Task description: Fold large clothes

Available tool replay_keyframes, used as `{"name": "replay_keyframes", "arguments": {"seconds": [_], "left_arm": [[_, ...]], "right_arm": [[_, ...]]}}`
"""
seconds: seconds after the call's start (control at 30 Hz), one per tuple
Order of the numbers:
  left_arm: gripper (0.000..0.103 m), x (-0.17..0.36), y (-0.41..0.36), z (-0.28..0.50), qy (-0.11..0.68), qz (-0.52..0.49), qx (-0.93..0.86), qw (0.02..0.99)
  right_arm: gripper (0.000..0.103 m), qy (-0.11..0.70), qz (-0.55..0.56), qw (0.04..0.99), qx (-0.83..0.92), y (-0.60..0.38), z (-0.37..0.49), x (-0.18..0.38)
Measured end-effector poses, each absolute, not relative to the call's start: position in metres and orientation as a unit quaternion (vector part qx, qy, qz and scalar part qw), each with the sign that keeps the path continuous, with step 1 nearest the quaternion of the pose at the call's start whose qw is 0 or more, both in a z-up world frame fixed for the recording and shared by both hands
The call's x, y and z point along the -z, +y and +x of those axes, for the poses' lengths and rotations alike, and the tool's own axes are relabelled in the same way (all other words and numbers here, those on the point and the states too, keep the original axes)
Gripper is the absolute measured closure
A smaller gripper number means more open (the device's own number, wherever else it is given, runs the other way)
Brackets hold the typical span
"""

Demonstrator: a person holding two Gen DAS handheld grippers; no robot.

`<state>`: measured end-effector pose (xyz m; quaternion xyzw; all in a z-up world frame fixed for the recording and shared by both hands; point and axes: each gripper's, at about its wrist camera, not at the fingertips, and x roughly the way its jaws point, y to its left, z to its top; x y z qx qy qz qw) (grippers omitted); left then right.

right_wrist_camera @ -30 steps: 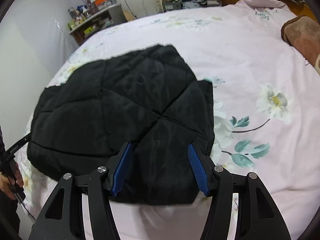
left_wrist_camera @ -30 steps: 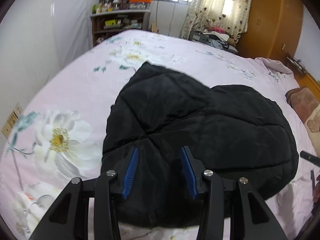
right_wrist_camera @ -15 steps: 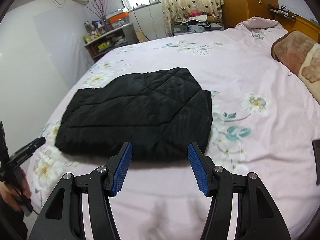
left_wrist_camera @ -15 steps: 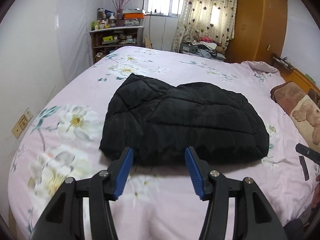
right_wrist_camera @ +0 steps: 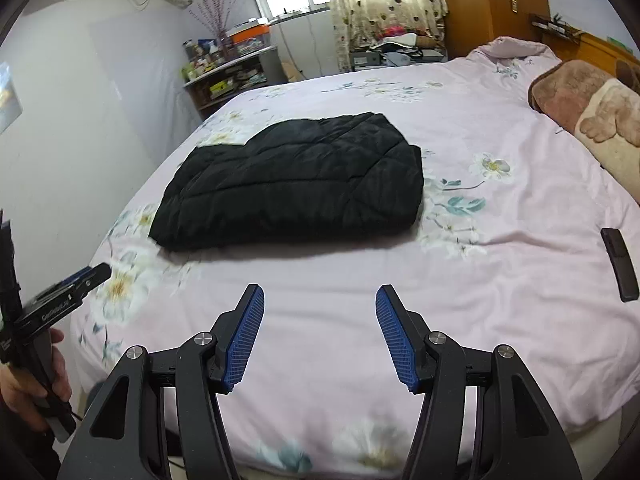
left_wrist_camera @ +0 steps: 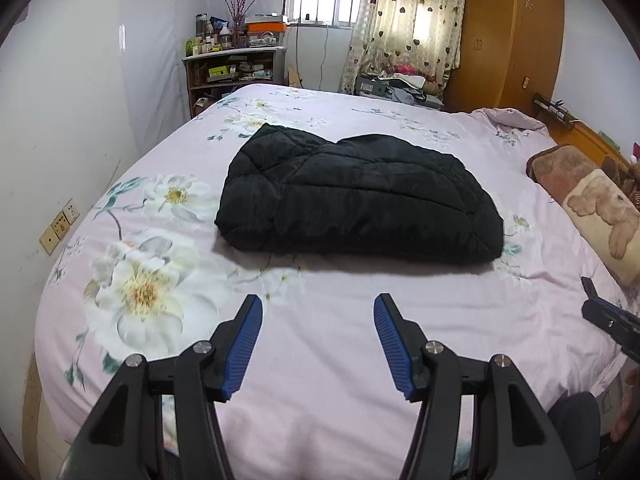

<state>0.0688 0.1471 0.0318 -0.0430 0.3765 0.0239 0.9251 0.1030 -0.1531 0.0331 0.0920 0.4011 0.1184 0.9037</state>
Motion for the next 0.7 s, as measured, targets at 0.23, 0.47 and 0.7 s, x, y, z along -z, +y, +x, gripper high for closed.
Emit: {"name": "replay_keyframes", "arguments": {"seconds": [0.23,0.47,0.7], "left_arm": [[0.043,-0.024,0.134,0.041,0.392,-0.031,-0.030,0.919],[0.043,-0.017,0.123,0.028,0.402,-0.022,-0.033,0.915],[0.043,-0.016,0.121,0.030,0.404,-0.020,-0.042,0.914]], "right_arm": [[0.044,0.398,0.068,0.906,-0.127,-0.141,0.074,-0.031],[0.044,0.397,0.055,0.907,-0.130,-0.136,0.060,-0.032],[0.044,0.398,0.047,0.907,-0.128,-0.134,0.060,-0.029]]}}
